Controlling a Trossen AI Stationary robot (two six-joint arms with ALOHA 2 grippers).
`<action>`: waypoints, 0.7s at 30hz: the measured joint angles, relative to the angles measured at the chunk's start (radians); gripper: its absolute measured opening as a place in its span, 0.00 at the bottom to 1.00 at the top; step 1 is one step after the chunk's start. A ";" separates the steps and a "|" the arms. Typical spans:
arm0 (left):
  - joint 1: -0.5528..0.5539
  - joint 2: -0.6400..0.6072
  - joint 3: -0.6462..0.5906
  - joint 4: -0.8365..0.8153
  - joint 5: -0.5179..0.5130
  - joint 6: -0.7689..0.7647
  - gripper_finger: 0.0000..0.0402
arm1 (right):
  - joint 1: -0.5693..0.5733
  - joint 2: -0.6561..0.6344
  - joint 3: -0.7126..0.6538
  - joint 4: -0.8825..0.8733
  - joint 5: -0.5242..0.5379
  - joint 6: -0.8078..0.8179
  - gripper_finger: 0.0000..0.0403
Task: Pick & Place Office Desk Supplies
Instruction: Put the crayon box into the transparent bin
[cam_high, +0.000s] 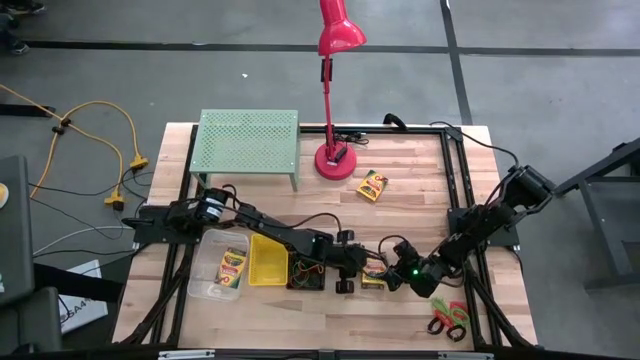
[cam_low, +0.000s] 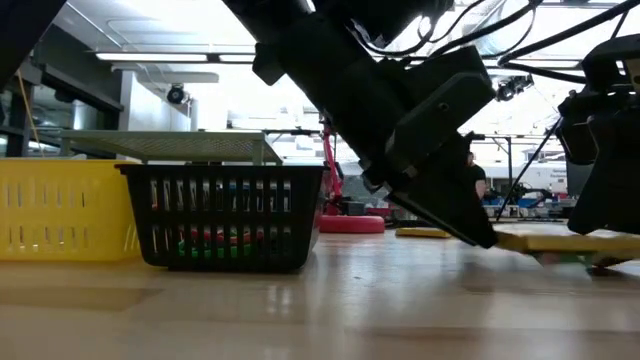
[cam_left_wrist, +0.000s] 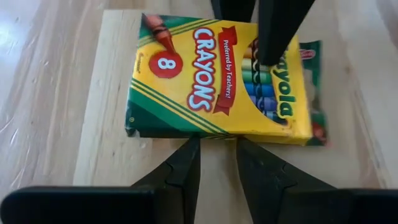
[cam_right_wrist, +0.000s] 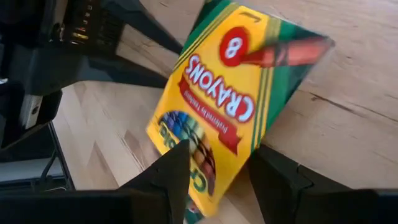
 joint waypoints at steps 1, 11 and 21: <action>0.000 0.000 0.000 0.002 0.000 0.000 0.25 | 0.000 0.000 0.000 0.000 0.001 0.000 0.36; 0.000 -0.002 0.001 0.001 0.001 0.000 0.25 | 0.000 0.003 -0.003 0.032 0.048 -0.038 0.36; 0.000 -0.004 0.003 -0.002 0.002 0.000 0.25 | 0.000 0.005 -0.003 0.074 0.054 -0.067 0.35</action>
